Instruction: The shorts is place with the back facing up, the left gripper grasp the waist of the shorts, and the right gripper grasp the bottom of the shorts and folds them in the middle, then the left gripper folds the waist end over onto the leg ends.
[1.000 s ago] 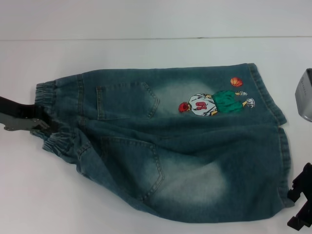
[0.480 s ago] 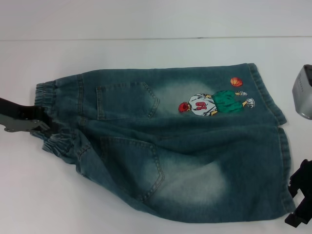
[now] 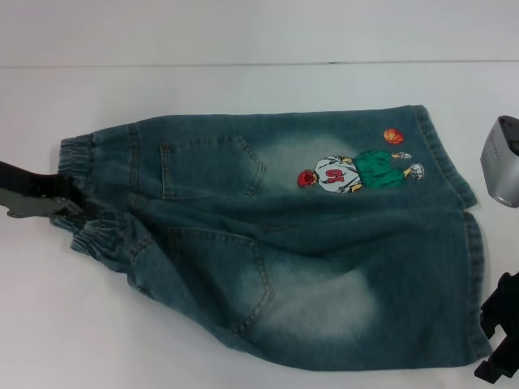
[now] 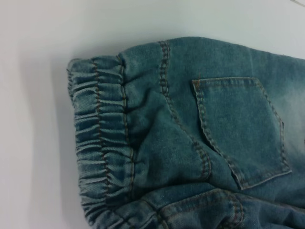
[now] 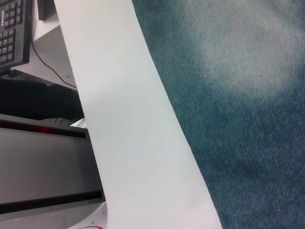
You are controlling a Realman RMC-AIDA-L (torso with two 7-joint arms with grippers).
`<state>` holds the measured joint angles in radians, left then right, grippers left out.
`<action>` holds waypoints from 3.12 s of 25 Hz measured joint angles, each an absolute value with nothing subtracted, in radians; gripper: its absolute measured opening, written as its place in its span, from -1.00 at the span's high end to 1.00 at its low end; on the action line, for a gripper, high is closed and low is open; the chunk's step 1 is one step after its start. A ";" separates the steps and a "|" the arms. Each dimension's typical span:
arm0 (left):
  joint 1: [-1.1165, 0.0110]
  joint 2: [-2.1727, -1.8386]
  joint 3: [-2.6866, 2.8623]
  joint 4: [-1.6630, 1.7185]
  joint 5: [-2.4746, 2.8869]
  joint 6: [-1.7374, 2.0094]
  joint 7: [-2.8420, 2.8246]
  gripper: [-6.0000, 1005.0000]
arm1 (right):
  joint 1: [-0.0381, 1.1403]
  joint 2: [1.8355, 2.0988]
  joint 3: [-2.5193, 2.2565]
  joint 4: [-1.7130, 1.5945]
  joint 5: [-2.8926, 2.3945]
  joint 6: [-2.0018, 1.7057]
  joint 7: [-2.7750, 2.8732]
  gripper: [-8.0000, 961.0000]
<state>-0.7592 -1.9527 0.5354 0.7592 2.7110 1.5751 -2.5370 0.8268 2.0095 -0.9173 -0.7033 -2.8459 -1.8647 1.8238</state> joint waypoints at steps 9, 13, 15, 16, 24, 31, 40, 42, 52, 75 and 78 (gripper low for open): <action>-0.759 -1.952 0.535 0.759 2.710 1.574 -2.536 0.85 | 0.827 2.010 -0.920 -0.703 -2.849 -1.857 1.821 -0.23; -0.759 -1.950 0.535 0.759 2.710 1.574 -2.536 0.84 | 0.827 2.011 -0.920 -0.702 -2.849 -1.857 1.821 0.11; -0.759 -1.949 0.533 0.759 2.710 1.574 -2.536 0.84 | 0.827 2.011 -0.920 -0.702 -2.849 -1.856 1.821 0.28; -0.759 -1.949 0.531 0.759 2.710 1.574 -2.536 0.83 | 0.827 2.011 -0.920 -0.702 -2.849 -1.856 1.821 0.36; -0.756 -1.947 0.529 0.759 2.710 1.574 -2.536 0.82 | 0.828 2.011 -0.914 -0.702 -2.846 -1.856 1.822 0.95; -0.743 -1.938 0.514 0.764 2.711 1.578 -2.536 0.81 | 0.805 1.973 -0.770 -0.679 -2.795 -1.834 1.782 0.98; -0.730 -1.915 0.404 0.779 2.693 1.572 -2.513 0.79 | 0.706 1.905 -0.527 -0.642 -2.529 -1.782 1.759 0.98; -0.725 -1.911 0.390 0.781 2.665 1.566 -2.509 0.78 | 0.680 1.895 -0.498 -0.631 -2.458 -1.756 1.765 0.98; -0.704 -1.914 0.373 0.768 2.498 1.423 -2.503 0.76 | 0.640 1.896 -0.415 -0.553 -2.274 -1.514 1.778 0.98; -0.635 -1.986 0.377 0.717 2.339 1.174 -2.343 0.72 | 0.733 2.018 -0.443 -0.484 -2.192 -0.966 1.591 0.98; -0.630 -2.003 0.377 0.708 2.308 1.149 -2.290 0.71 | 0.736 2.034 -0.445 -0.476 -2.178 -0.922 1.561 0.98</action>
<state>-0.6301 -2.0027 0.3767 0.7083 2.3079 1.1492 -2.2903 0.7364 2.0343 -0.4448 -0.4764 -2.1782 -0.9217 1.5614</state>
